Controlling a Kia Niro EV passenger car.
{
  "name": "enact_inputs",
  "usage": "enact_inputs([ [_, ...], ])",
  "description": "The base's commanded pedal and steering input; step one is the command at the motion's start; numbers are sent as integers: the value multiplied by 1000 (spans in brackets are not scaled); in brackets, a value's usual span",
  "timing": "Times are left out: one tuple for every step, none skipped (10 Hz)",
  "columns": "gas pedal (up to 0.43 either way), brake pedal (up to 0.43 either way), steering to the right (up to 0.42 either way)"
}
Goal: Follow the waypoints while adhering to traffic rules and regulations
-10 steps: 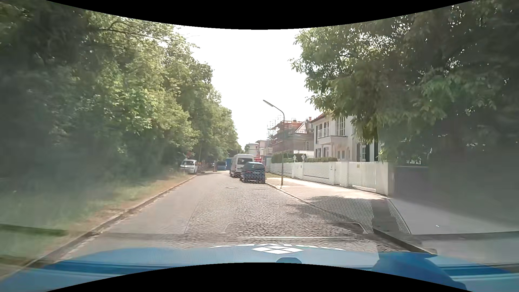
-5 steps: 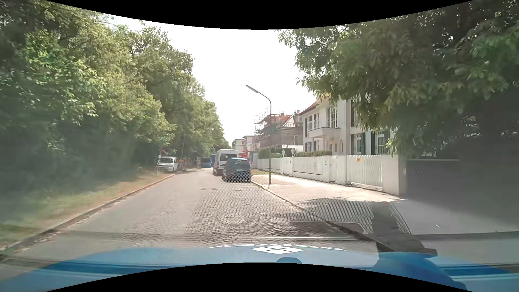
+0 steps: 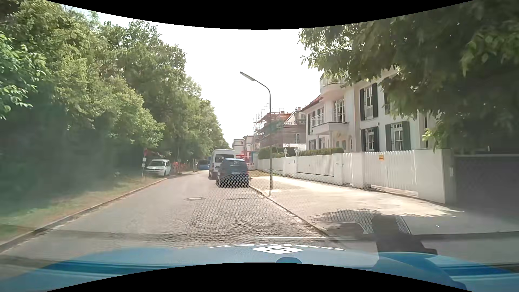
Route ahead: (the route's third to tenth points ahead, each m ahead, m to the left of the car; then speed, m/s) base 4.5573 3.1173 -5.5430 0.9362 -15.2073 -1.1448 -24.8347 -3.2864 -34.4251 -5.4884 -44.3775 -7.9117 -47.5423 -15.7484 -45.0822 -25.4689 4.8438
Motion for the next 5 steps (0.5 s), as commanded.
enact_inputs([
  [0, 0, -47],
  [0, 0, -51],
  [0, 0, -58],
  [0, 0, -74],
  [0, 0, -94],
])
